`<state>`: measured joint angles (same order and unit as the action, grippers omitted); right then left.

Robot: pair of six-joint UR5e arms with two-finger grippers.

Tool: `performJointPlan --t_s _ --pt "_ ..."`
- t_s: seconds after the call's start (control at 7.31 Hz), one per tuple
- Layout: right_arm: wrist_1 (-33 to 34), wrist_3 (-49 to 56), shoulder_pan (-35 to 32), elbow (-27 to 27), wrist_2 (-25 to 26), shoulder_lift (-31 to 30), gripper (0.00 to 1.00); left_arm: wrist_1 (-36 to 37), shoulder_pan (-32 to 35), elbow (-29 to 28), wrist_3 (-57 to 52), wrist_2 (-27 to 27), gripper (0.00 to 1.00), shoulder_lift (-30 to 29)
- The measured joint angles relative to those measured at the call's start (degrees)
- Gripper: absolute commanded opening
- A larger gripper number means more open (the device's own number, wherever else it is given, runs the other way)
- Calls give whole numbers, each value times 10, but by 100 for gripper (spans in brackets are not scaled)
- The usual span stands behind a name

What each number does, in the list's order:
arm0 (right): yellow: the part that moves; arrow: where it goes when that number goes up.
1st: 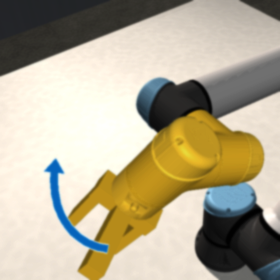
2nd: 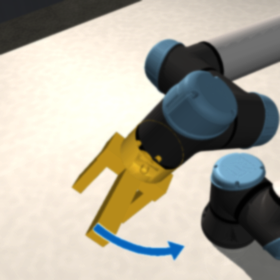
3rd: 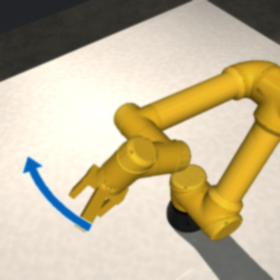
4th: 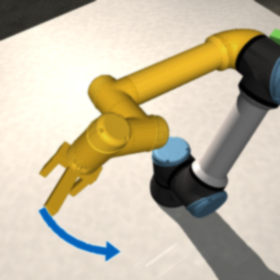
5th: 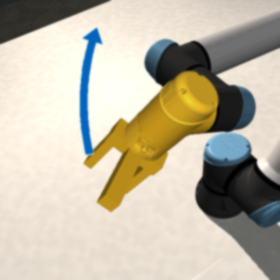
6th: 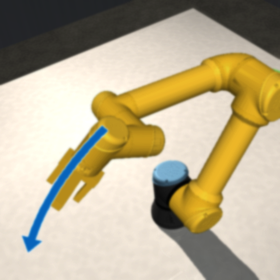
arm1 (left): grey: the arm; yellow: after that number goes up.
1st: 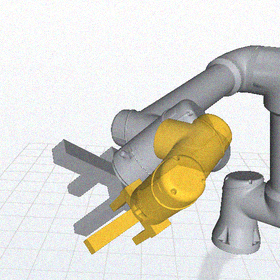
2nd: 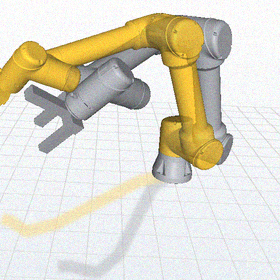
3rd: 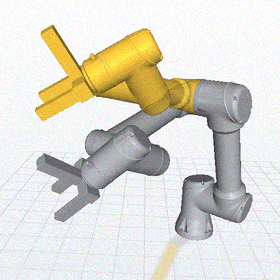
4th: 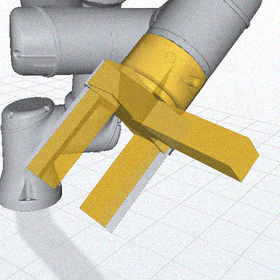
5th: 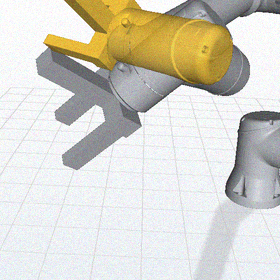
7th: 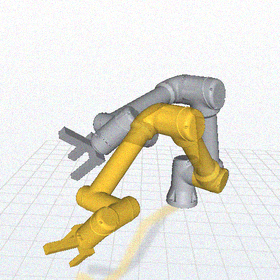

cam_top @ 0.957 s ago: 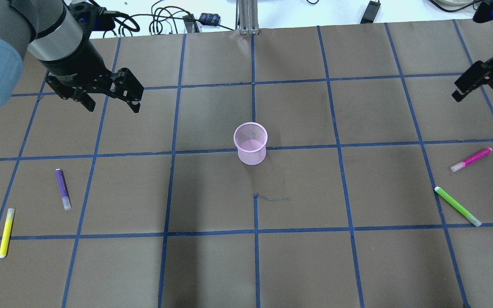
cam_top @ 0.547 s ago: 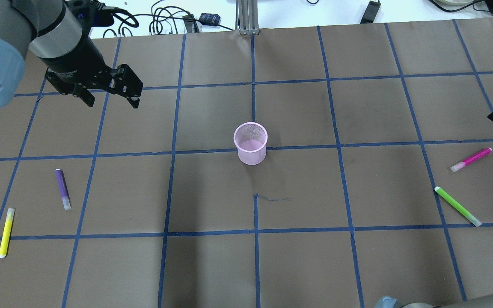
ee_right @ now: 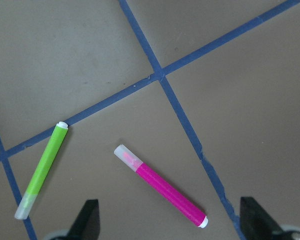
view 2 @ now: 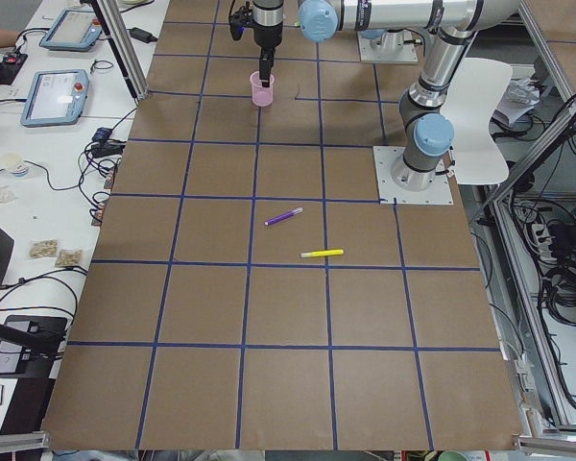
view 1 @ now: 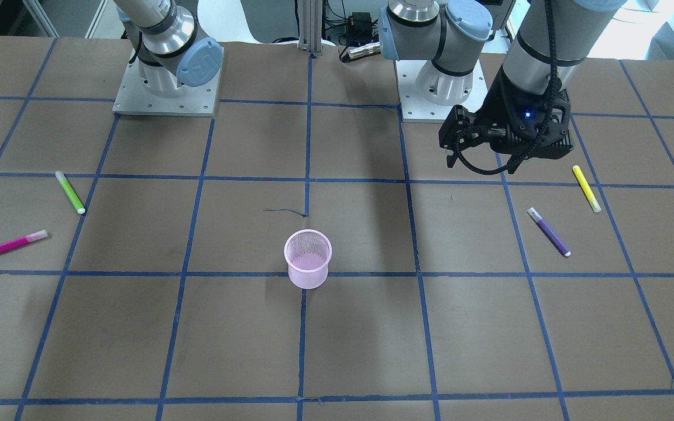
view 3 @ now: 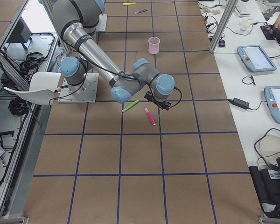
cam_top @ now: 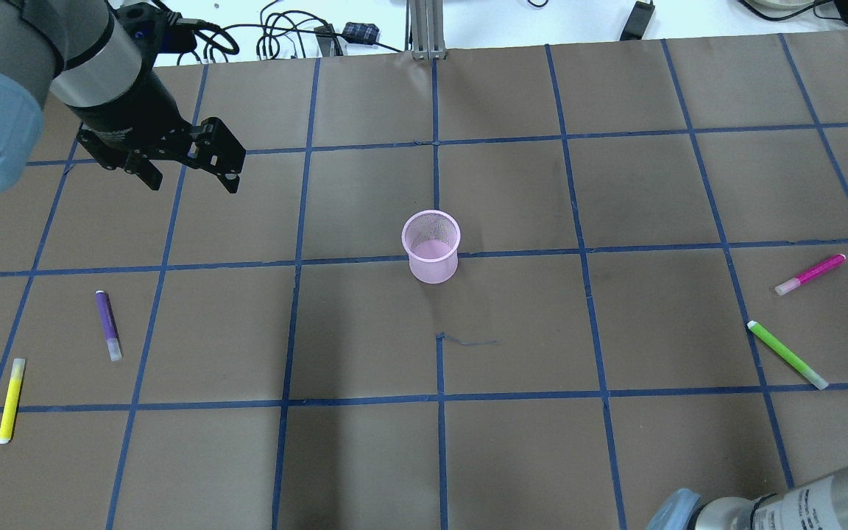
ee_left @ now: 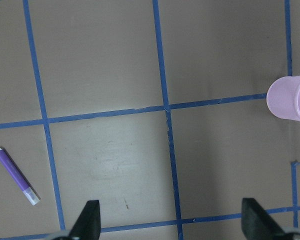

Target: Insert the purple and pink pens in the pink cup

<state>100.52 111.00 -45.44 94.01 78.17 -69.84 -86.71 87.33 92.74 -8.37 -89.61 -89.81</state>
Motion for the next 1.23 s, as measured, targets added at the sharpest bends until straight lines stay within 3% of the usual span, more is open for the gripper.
performJointPlan --t_s 0.27,0.55,0.68,1.23 --pt "11 76 14 6 -13 27 100 -24 -34 3 4 1 100 -7" --pt "27 206 15 7 -51 52 100 -6 -129 6 6 5 100 -32" --pt "28 267 16 7 -57 63 91 13 -173 8 10 3 100 -46" --pt "25 460 16 4 -5 95 86 68 -300 55 8 -10 100 -102"
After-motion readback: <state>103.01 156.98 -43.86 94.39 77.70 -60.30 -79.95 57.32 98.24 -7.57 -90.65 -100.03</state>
